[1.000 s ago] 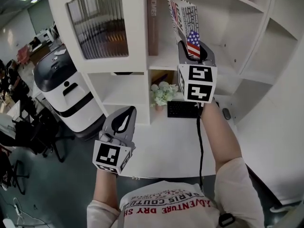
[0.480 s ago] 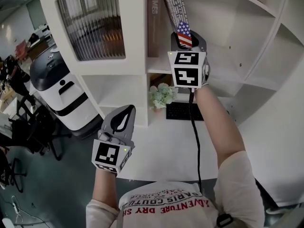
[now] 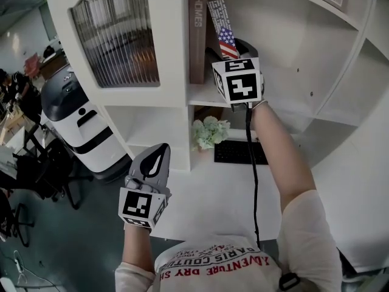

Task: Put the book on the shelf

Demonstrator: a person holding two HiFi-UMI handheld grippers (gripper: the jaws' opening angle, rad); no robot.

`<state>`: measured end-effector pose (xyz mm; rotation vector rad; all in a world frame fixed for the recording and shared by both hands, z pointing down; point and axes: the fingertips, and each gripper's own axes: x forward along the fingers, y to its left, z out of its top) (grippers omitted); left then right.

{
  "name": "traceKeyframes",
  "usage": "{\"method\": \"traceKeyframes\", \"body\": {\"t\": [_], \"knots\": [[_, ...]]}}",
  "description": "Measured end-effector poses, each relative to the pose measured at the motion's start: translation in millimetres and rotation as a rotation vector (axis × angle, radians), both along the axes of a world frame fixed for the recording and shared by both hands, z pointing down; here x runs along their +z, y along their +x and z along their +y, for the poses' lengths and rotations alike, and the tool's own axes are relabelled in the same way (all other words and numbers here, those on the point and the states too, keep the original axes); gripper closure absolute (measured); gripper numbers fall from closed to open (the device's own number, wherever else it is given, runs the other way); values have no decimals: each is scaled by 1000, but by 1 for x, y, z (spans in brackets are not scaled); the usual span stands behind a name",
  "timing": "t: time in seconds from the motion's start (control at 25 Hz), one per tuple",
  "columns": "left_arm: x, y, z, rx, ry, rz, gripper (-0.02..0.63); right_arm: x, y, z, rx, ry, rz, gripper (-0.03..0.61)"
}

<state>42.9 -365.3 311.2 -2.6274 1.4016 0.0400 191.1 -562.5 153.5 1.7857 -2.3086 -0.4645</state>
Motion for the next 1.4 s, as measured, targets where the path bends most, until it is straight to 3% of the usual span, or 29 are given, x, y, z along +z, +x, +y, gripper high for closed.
{"method": "traceKeyframes", "body": {"t": [0.4,0.56,0.76,1.0,1.32,1.4], "knots": [[6,8,-8,-9,-13,-4,609,5,6,-24,-19,-82,-69,266],[8,11,-8,-9,-17,-17,609,-7,10,-12,-30,-8,-94,196],[3,14,-2,-2,0,-25,609,-13,1,24,0,99,35,198],[-10,18,16,21,39,-39,609,-17,-3,80,-64,134,-1,209],[-7,22,39,60,33,-28,609,4,13,158,-74,228,-75,516],[-1,26,45,76,23,-36,609,19,18,170,-65,216,-68,536]]}}
